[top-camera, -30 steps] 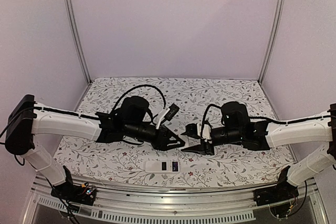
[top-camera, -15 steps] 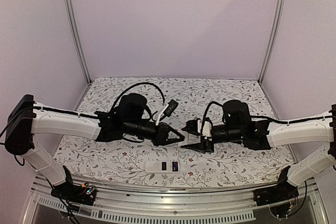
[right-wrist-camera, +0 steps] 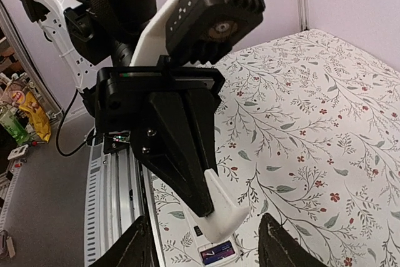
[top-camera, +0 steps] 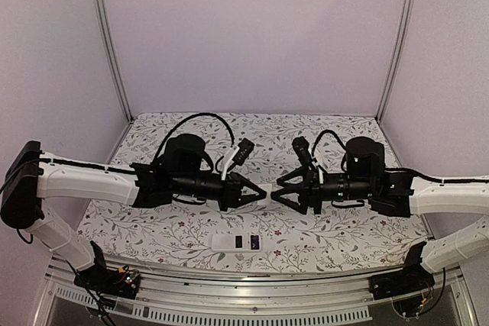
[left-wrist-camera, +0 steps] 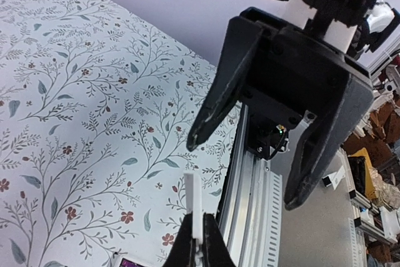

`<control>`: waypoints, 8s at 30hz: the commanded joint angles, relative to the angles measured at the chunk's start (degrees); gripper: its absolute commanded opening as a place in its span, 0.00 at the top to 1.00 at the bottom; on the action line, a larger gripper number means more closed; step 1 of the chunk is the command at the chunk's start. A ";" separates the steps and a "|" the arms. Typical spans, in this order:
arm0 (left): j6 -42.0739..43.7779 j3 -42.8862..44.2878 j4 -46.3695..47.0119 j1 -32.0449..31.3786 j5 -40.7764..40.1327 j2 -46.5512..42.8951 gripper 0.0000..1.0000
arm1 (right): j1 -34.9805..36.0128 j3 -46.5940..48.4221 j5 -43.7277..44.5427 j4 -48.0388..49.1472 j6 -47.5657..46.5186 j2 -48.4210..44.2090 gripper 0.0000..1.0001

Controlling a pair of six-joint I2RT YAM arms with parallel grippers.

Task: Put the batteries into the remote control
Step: Pass from the left arm to the right, then adjust the remote control without the battery cover at the center of the board, then pass from the right arm to the left, then pass from the left arm to the right

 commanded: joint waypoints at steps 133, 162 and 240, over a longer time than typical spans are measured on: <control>36.45 -6.07 -14.58 -2.57 -10.43 -9.35 0.20 | -3.35 5.15 -20.91 -13.07 11.57 2.56 1.00; 21.97 0.40 -1.35 -4.25 7.43 -12.12 0.67 | -0.84 15.43 -34.82 -12.02 -9.13 5.49 1.00; 26.52 -1.73 -24.21 0.15 -17.19 -17.38 0.00 | 3.55 2.46 -0.29 -11.75 -40.70 3.05 0.81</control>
